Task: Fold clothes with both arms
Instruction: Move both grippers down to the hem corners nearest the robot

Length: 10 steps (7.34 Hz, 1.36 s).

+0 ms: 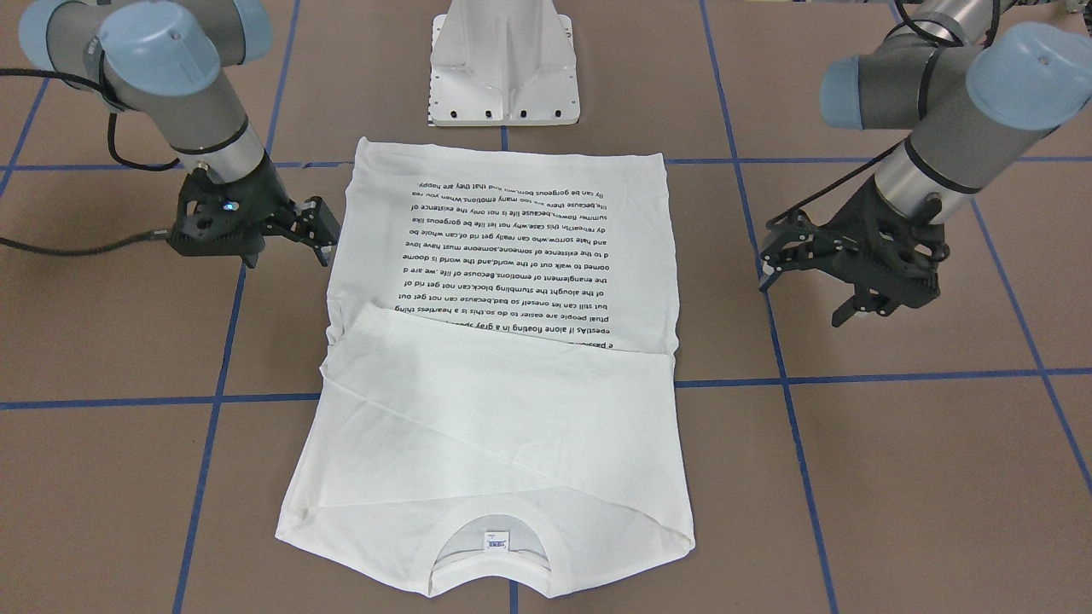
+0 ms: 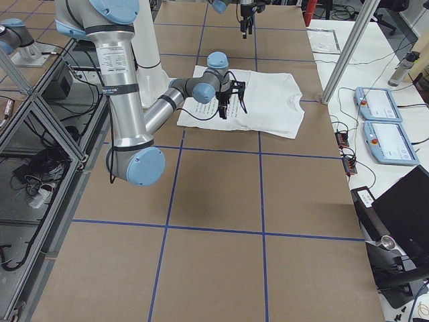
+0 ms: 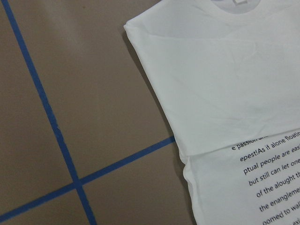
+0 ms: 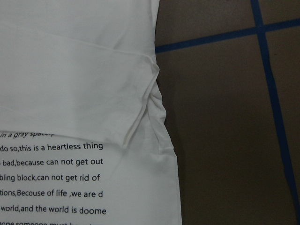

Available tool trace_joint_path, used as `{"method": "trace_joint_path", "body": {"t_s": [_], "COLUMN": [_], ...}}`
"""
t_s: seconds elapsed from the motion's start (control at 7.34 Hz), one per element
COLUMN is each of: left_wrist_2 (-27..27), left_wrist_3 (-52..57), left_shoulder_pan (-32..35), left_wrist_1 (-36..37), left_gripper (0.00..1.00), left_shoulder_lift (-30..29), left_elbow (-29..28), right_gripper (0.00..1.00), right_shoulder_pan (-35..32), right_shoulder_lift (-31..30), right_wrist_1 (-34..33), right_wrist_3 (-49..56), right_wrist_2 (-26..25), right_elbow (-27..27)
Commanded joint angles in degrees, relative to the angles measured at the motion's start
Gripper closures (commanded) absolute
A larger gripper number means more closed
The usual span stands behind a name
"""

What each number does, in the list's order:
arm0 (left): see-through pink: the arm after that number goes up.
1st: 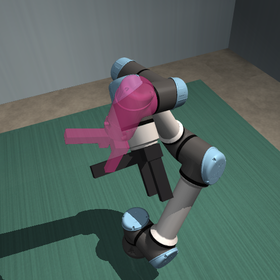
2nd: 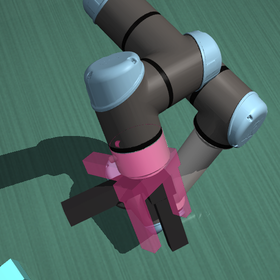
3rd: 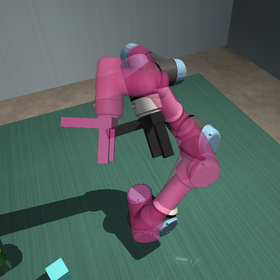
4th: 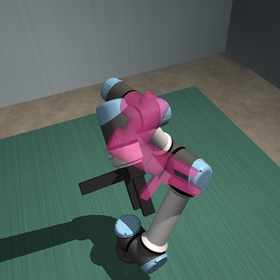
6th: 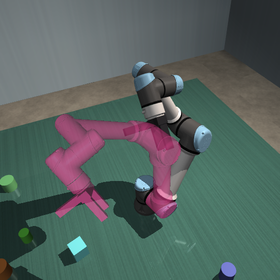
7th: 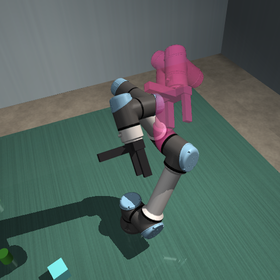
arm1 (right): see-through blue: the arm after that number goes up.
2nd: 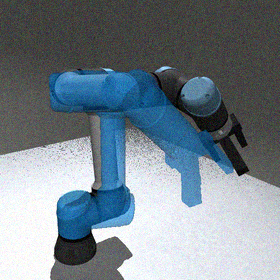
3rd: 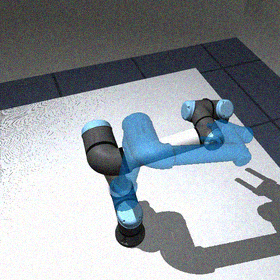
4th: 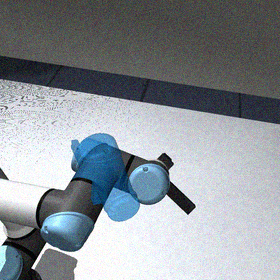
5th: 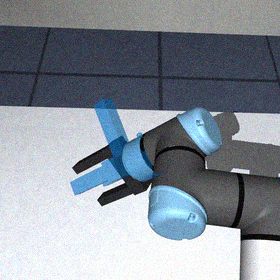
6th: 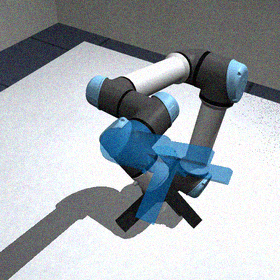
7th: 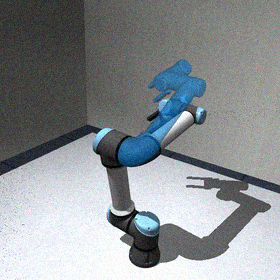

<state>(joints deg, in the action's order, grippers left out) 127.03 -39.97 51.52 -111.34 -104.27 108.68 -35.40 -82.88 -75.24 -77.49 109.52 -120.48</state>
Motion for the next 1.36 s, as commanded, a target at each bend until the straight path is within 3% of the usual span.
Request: {"method": "trace_joint_path", "body": {"t_s": [0.0, 0.14, 0.41, 0.82, 1.23], "left_wrist_2": [-4.7, -11.0, -18.1, -27.1, -28.3], "left_wrist_3": [-15.5, -21.0, -29.3, -38.9, -39.0], "left_shoulder_pan": [-8.2, -14.6, -24.0, -32.8, -36.7], "left_wrist_1": [-19.3, -23.5, -24.0, -23.9, -21.0], "left_gripper": [0.0, 0.0, 0.0, 0.01, 0.04], "left_shoulder_lift": [11.2, 13.6, 14.1, 14.1, 14.3], "left_elbow": [2.4, 2.5, 2.7, 2.8, 4.2], "right_gripper": [0.0, 0.0, 0.0, 0.0, 0.0], "right_shoulder_pan": [7.2, 10.7, 20.5, 24.6, 25.6], "right_shoulder_lift": [-11.2, -12.2, -12.8, -15.9, -16.0], "right_wrist_1": [5.4, 6.1, 6.2, 11.2, 11.2], "right_wrist_3": [-7.6, -12.6, -18.8, -19.9, -19.9], "right_wrist_2": [-4.6, -5.8, -18.1, -22.1, -23.4], "right_elbow": [-7.6, -8.5, -8.8, -8.4, -8.0]}}
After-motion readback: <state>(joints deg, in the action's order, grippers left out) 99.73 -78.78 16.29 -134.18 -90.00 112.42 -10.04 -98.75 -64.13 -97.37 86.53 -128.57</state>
